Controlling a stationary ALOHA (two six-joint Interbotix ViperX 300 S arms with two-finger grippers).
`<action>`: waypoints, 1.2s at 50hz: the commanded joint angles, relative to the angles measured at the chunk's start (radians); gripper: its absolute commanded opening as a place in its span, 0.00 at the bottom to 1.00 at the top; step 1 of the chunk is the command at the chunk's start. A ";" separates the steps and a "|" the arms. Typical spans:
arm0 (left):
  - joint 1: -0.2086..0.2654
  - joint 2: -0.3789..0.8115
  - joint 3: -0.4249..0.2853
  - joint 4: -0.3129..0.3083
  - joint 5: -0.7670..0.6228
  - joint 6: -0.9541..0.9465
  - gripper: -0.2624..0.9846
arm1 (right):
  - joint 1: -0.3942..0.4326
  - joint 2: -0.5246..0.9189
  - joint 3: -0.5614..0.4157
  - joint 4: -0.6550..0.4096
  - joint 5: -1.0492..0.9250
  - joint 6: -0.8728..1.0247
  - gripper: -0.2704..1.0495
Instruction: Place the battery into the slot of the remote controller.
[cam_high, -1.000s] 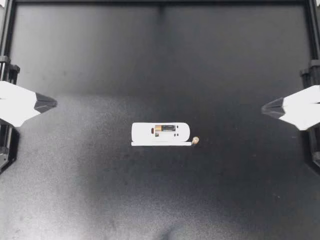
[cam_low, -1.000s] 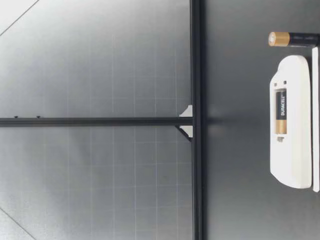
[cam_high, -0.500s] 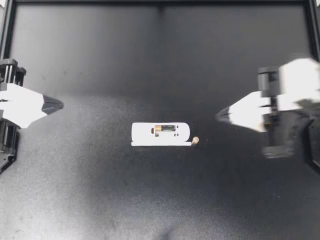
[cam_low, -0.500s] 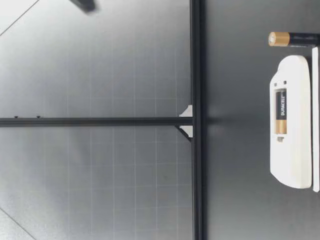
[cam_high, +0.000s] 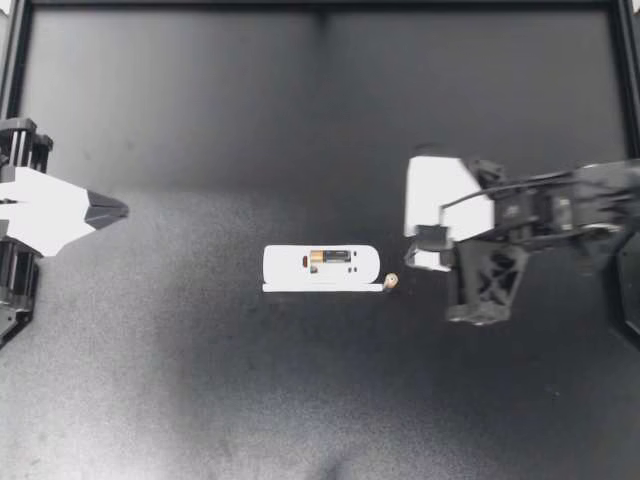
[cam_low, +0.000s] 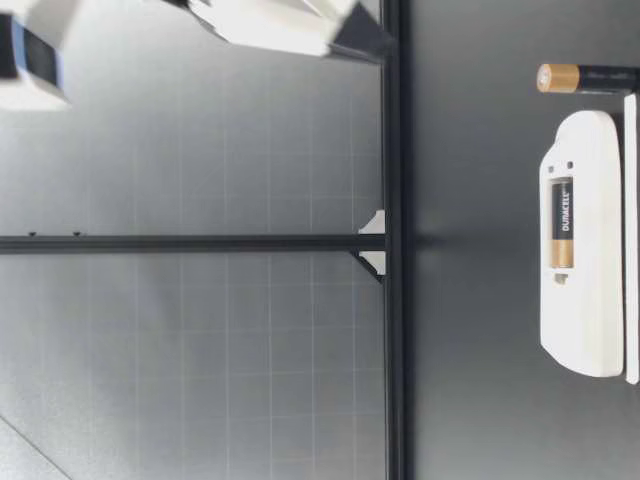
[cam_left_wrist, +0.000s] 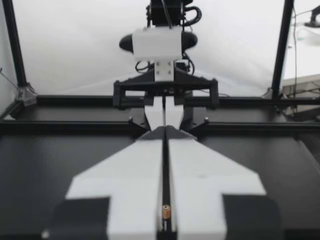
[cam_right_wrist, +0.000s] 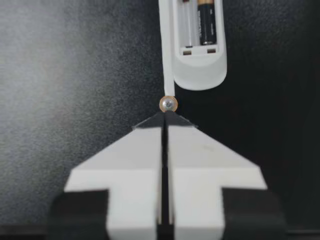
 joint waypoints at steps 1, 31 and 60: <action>0.003 0.008 -0.009 0.000 -0.009 -0.002 0.07 | -0.006 0.020 -0.037 -0.002 0.002 -0.002 0.25; 0.003 0.008 0.003 0.000 -0.009 -0.003 0.07 | -0.006 0.184 -0.067 -0.002 -0.046 -0.008 0.58; 0.003 0.008 0.006 0.000 -0.009 -0.005 0.07 | -0.006 0.253 -0.061 -0.023 -0.054 -0.008 0.57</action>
